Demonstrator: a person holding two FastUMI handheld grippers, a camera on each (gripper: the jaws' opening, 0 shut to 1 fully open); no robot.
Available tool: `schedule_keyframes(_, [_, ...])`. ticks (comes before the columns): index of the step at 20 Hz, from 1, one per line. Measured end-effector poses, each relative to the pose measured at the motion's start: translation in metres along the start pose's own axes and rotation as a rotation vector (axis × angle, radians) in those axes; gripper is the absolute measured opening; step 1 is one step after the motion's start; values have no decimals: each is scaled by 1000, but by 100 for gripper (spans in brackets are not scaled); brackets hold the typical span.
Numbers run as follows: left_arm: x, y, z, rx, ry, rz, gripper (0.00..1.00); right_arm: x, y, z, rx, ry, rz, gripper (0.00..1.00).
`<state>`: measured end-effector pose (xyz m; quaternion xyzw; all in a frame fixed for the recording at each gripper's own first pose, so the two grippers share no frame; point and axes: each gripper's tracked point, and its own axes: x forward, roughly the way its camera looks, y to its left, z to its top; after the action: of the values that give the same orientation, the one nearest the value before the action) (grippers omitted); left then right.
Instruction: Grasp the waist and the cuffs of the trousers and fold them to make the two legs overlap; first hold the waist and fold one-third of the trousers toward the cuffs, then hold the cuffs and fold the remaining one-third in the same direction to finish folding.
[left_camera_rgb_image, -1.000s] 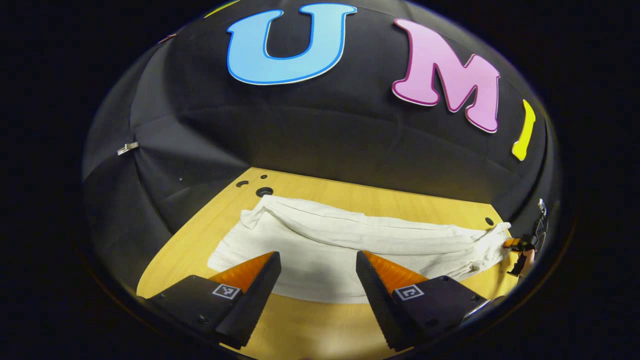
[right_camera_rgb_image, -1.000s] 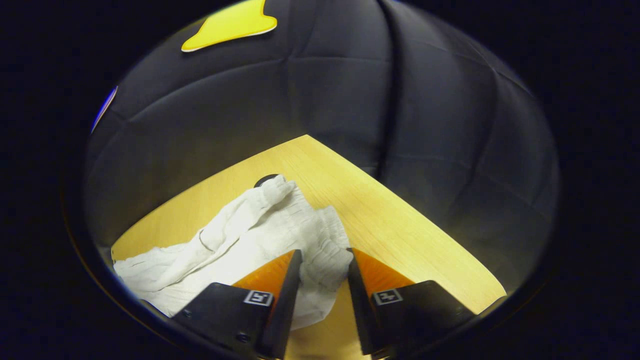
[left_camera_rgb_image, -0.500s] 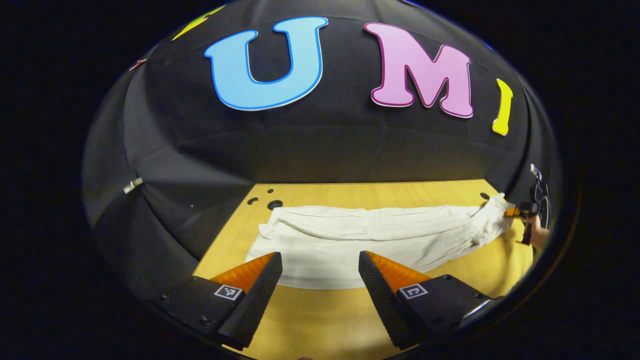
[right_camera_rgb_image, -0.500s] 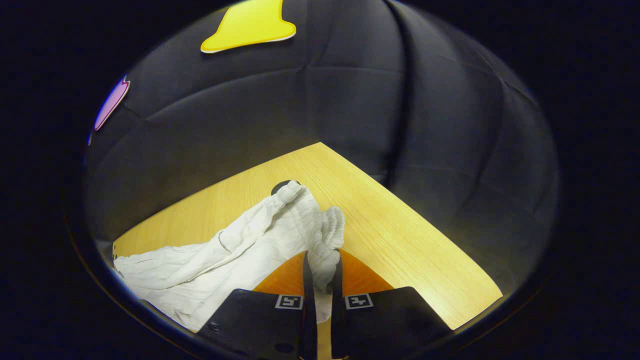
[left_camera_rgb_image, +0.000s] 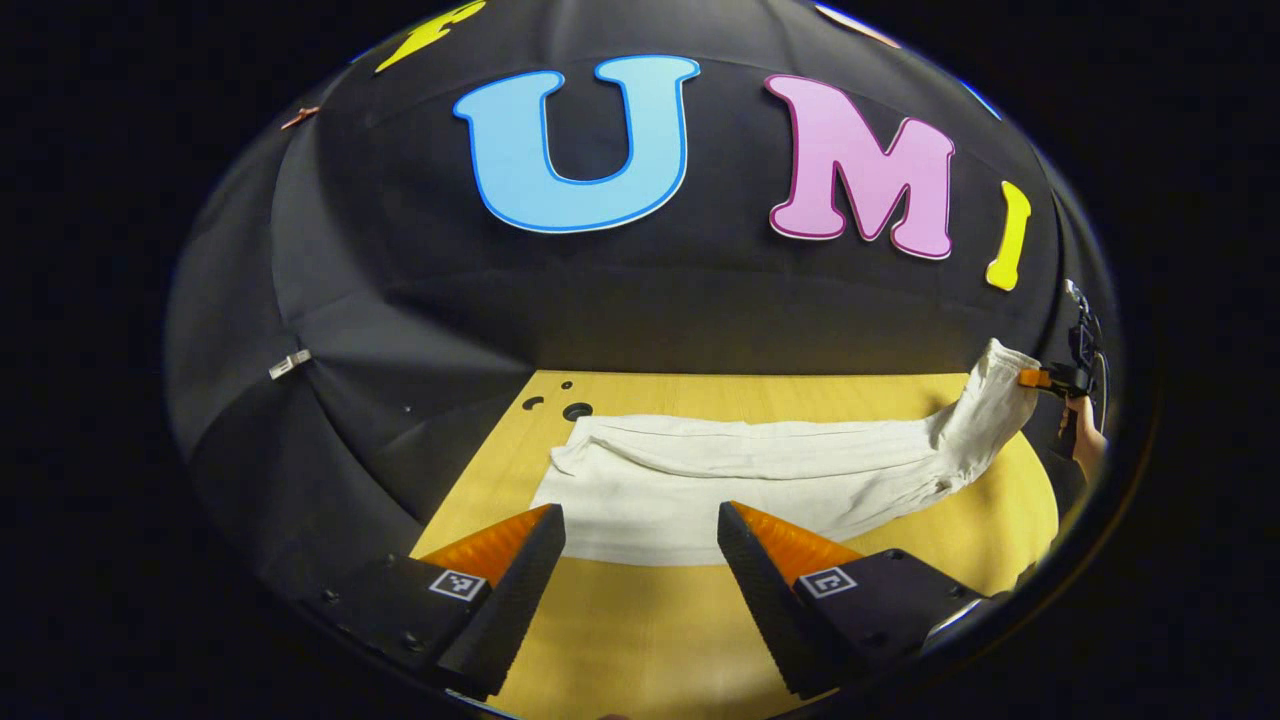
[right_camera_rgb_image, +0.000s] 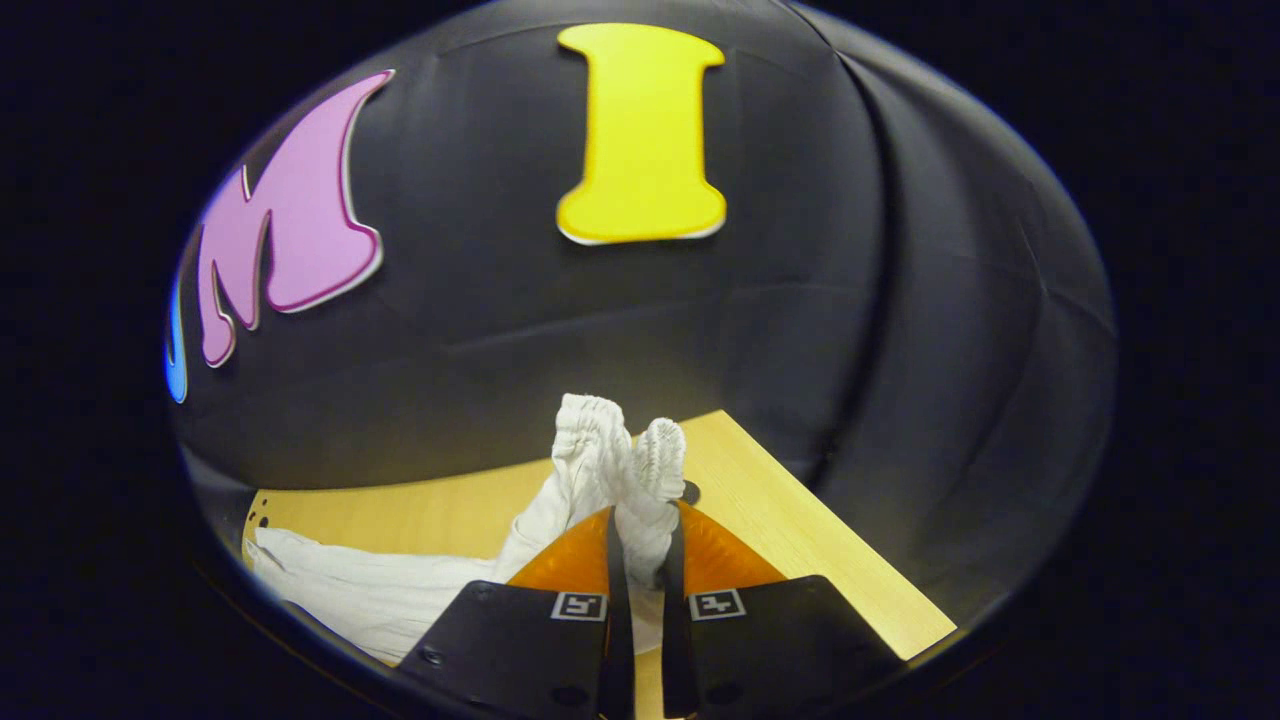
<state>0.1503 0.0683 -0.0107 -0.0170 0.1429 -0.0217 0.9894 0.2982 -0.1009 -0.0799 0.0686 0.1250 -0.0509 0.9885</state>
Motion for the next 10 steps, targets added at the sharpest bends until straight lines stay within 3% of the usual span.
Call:
schedule_keyframes(6, [21, 16, -16, 5, 16, -75, 98, -63, 36, 1, -4, -8, 136, 15])
schedule_keyframes(10, [47, 41, -33, -56, 21, -75, 98, -71, 91, -26, -33, -7, 197, 15])
